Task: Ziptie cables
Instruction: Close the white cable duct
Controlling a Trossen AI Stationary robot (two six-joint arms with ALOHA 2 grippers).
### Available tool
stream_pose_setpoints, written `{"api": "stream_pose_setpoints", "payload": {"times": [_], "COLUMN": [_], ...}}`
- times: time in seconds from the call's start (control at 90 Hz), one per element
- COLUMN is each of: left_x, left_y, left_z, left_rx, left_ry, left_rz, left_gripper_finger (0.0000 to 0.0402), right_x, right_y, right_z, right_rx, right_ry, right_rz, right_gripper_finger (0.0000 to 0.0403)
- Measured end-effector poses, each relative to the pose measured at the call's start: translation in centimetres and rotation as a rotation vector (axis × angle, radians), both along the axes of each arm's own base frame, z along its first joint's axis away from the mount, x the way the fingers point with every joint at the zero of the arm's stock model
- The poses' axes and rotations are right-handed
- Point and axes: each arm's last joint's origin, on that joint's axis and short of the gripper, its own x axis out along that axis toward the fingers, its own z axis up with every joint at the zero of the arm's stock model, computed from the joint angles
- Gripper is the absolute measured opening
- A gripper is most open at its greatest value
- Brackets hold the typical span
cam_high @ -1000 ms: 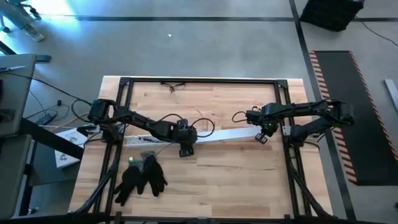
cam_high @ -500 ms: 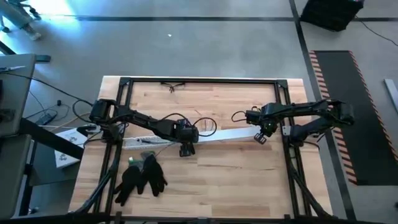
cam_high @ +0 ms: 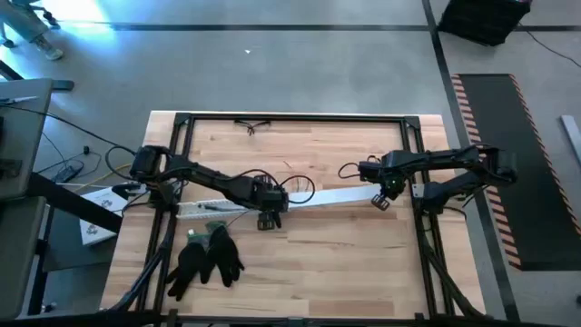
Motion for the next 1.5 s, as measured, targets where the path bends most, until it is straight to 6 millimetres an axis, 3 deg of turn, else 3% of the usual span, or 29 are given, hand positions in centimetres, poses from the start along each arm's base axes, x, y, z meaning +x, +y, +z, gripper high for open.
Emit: {"api": "stream_pose_setpoints", "payload": {"times": [0.156,0.756,1.233,1.5], "left_x": [-0.4,0.1,1.1,0.6], "left_y": [0.0,0.7,0.4,0.4], "left_z": [-1.0,-0.5,1.6,1.4], "left_rx": [-0.008,0.007,0.008,0.005], "left_ry": [-0.018,-0.059,-0.047,0.004], "left_rz": [0.025,0.000,-0.030,-0.006], "left_gripper_finger": [0.0261,0.0262,0.0262,0.0247], "right_x": [0.0,0.0,0.0,0.0], "right_y": [0.0,0.1,0.1,0.1], "right_z": [0.0,-0.1,-0.1,-0.1], "right_rx": [0.001,0.017,0.034,0.036], "right_ry": [0.000,-0.003,-0.007,-0.011], "right_rz": [0.004,0.000,-0.005,0.006], "right_gripper_finger": [0.0011,0.0011,0.0011,0.0011]}}
